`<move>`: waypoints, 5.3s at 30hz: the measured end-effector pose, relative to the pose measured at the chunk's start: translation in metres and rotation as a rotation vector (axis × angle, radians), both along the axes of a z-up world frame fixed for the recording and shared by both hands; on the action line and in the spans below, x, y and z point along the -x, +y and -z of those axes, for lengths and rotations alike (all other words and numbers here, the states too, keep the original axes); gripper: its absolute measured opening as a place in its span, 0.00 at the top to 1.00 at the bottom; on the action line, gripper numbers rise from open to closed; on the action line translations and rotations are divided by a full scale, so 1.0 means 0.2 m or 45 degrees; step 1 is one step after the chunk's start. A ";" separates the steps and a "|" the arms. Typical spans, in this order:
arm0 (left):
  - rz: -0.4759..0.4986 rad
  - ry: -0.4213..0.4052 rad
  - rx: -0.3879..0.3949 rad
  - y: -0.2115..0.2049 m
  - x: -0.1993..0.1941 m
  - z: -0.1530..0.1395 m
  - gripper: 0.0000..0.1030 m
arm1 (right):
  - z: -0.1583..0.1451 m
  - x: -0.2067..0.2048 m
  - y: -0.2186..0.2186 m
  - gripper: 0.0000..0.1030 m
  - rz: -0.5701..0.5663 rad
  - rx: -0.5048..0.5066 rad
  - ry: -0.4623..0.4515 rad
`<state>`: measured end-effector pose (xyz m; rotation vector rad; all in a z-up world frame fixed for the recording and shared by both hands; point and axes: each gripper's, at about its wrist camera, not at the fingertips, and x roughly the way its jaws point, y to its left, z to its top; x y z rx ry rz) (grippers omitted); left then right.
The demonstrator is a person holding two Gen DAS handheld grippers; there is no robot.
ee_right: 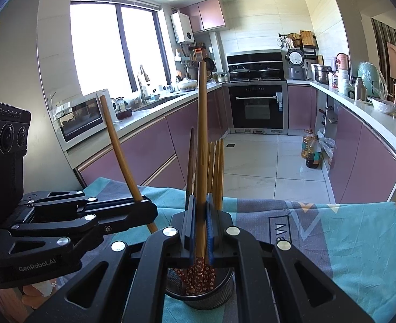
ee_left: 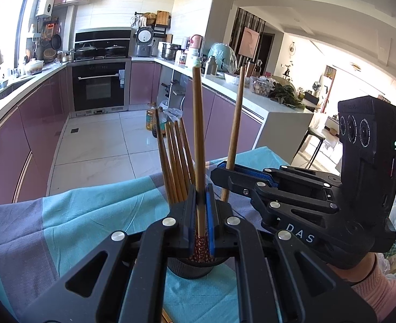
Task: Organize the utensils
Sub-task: 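Open both grippers to release the chopsticks into the holder, then move both open grippers back toward the two remaining chopsticks, then close the right gripper on one chopstick while the left gripper grasps the other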
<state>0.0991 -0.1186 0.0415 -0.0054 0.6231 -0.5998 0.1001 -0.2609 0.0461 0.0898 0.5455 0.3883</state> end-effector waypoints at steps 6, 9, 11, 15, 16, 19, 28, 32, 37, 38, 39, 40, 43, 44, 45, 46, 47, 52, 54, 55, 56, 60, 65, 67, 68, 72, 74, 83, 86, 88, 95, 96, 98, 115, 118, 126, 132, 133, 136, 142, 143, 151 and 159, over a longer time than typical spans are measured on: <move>0.017 0.057 -0.008 0.00 -0.06 0.05 0.93 | 0.05 -0.01 0.01 0.94 -0.011 0.023 0.046; 0.027 0.082 -0.018 0.00 -0.09 0.07 0.93 | 0.06 -0.02 0.02 0.94 -0.017 0.031 0.063; 0.027 0.086 -0.023 -0.01 -0.10 0.08 0.93 | 0.07 -0.02 0.03 0.94 -0.020 0.035 0.077; 0.031 0.093 -0.027 -0.03 -0.13 0.09 0.93 | 0.09 -0.04 0.03 0.94 -0.021 0.040 0.098; 0.030 0.093 -0.029 -0.04 -0.14 0.09 0.93 | 0.10 -0.04 0.03 0.94 -0.021 0.040 0.102; 0.025 0.096 -0.033 -0.06 -0.18 0.10 0.93 | 0.11 -0.05 0.03 0.94 -0.024 0.037 0.118; 0.043 0.126 -0.028 -0.07 -0.25 0.14 0.92 | 0.14 -0.08 0.01 0.93 -0.005 0.002 0.144; 0.057 0.138 -0.048 -0.08 -0.25 0.19 0.92 | 0.14 -0.08 -0.01 0.93 0.010 -0.016 0.141; 0.016 0.132 -0.021 -0.04 -0.27 0.21 0.92 | 0.13 -0.05 -0.04 0.87 0.024 -0.027 0.131; 0.008 0.123 -0.015 -0.02 -0.26 0.21 0.92 | 0.13 -0.04 -0.04 0.87 0.023 -0.030 0.127; 0.001 0.111 -0.010 -0.01 -0.26 0.20 0.92 | 0.13 -0.02 -0.05 0.86 0.020 -0.034 0.122; -0.010 0.092 -0.010 0.01 -0.24 0.19 0.90 | 0.12 -0.01 -0.05 0.85 0.019 -0.040 0.117; -0.039 0.035 -0.011 0.06 -0.21 0.15 0.86 | 0.10 0.04 -0.06 0.82 -0.002 -0.056 0.099; -0.052 0.015 -0.013 0.09 -0.19 0.14 0.85 | 0.09 0.06 -0.06 0.81 -0.016 -0.056 0.089; -0.059 0.002 -0.014 0.11 -0.16 0.14 0.82 | 0.09 0.08 -0.05 0.80 -0.029 -0.056 0.083; -0.068 -0.010 -0.015 0.14 -0.15 0.13 0.81 | 0.08 0.10 -0.05 0.78 -0.045 -0.052 0.076; -0.084 -0.018 -0.016 0.16 -0.13 0.13 0.81 | 0.08 0.13 -0.03 0.78 -0.065 -0.043 0.067; -0.134 -0.007 -0.075 0.29 -0.07 0.21 0.77 | 0.09 0.24 0.04 0.71 -0.161 -0.002 0.064; -0.148 0.036 -0.082 0.33 -0.06 0.26 0.77 | 0.12 0.27 0.08 0.71 -0.200 0.008 0.083; -0.153 0.068 -0.085 0.35 -0.06 0.30 0.77 | 0.13 0.28 0.10 0.70 -0.214 0.012 0.093; -0.158 0.097 -0.097 0.37 -0.07 0.34 0.77 | 0.16 0.29 0.12 0.69 -0.234 0.017 0.110; -0.184 0.191 -0.128 0.43 -0.06 0.50 0.77 | 0.29 0.30 0.23 0.68 -0.276 0.048 0.201; -0.229 0.263 -0.134 0.50 -0.04 0.65 0.77 | 0.48 0.26 0.36 0.68 -0.298 0.072 0.340; -0.238 0.278 -0.127 0.52 -0.04 0.68 0.77 | 0.52 0.24 0.39 0.68 -0.296 0.079 0.371; -0.241 0.280 -0.128 0.52 -0.04 0.69 0.77 | 0.54 0.24 0.41 0.68 -0.296 0.083 0.382; -0.241 0.286 -0.128 0.51 -0.03 0.71 0.77 | 0.59 0.23 0.47 0.68 -0.289 0.104 0.407; -0.238 0.289 -0.125 0.51 -0.02 0.71 0.77 | 0.61 0.24 0.49 0.68 -0.281 0.120 0.407; -0.208 0.300 -0.130 0.46 -0.03 0.72 0.77 | 0.63 0.23 0.50 0.68 -0.238 0.171 0.406; -0.194 0.301 -0.147 0.44 -0.04 0.72 0.77 | 0.63 0.23 0.47 0.68 -0.222 0.167 0.413; -0.178 0.301 -0.154 0.42 -0.04 0.73 0.77 | 0.63 0.23 0.44 0.68 -0.214 0.160 0.418; -0.120 0.330 -0.177 0.34 -0.08 0.76 0.77 | 0.63 0.24 0.40 0.68 -0.201 0.148 0.424; -0.122 0.336 -0.187 0.32 -0.09 0.77 0.77 | 0.63 0.24 0.40 0.68 -0.199 0.152 0.425; -0.120 0.352 -0.201 0.31 -0.11 0.78 0.77 | 0.63 0.23 0.39 0.68 -0.199 0.146 0.427; -0.141 0.413 -0.202 0.27 -0.16 0.84 0.90 | 0.64 0.23 0.39 0.69 -0.204 0.142 0.426; -0.171 0.409 -0.206 0.28 -0.12 0.84 0.90 | 0.64 0.22 0.39 0.69 -0.205 0.139 0.427; -0.227 0.443 -0.170 0.35 -0.01 0.85 0.92 | 0.63 0.21 0.37 0.69 -0.199 0.129 0.435; -0.219 0.436 -0.191 0.36 0.00 0.84 0.90 | 0.63 0.17 0.38 0.69 -0.188 0.120 0.444; -0.216 0.434 -0.197 0.36 0.00 0.84 0.89 | 0.63 0.16 0.38 0.69 -0.187 0.117 0.446; -0.204 0.426 -0.214 0.34 -0.03 0.85 0.89 | 0.63 0.13 0.39 0.69 -0.179 0.124 0.446; -0.192 0.414 -0.239 0.33 -0.10 0.85 0.88 | 0.63 0.08 0.41 0.73 -0.161 0.121 0.455; -0.192 0.414 -0.241 0.33 -0.11 0.85 0.88 | 0.63 0.08 0.41 0.73 -0.160 0.122 0.455; -0.193 0.417 -0.239 0.31 -0.18 0.85 0.89 | 0.64 0.03 0.45 0.75 -0.143 0.122 0.455; -0.225 0.418 -0.240 0.28 -0.20 0.85 0.91 | 0.66 0.01 0.42 0.91 -0.111 0.057 0.475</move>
